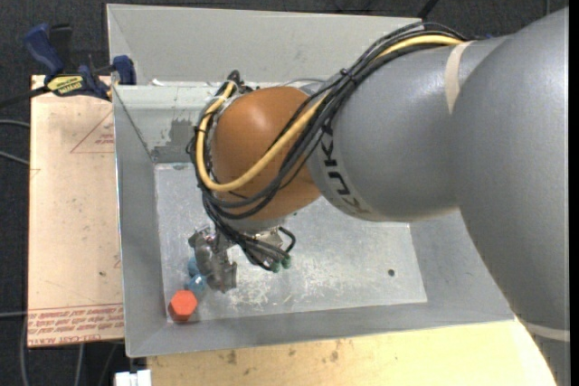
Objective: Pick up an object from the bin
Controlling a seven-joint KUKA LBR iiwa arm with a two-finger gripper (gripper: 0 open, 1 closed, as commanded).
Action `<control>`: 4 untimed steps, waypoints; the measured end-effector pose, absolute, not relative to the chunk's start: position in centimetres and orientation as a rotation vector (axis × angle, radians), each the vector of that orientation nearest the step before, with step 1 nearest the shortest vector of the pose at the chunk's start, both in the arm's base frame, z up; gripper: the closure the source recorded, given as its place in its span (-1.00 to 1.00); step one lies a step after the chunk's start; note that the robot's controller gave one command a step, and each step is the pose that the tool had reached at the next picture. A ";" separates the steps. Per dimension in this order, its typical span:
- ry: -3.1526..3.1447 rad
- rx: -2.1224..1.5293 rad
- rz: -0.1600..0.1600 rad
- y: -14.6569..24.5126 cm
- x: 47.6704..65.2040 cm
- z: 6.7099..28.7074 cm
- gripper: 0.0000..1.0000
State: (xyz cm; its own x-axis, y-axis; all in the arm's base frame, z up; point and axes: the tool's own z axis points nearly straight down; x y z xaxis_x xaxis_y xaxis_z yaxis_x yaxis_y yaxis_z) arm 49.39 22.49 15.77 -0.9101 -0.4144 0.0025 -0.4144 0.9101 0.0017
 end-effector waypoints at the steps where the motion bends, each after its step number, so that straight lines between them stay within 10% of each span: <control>1: -3.071 0.661 -0.002 22.4 49.5 15.8 -1.00; 2: -2.914 1.165 -0.002 22.1 50.8 7.7 -1.00; 3: -2.917 1.165 -0.003 22.1 50.9 7.8 1.00; 4: -2.922 1.184 -0.002 22.2 50.4 22.7 1.00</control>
Offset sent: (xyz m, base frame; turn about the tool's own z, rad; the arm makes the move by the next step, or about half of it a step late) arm 0.0000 0.0000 0.0000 0.0000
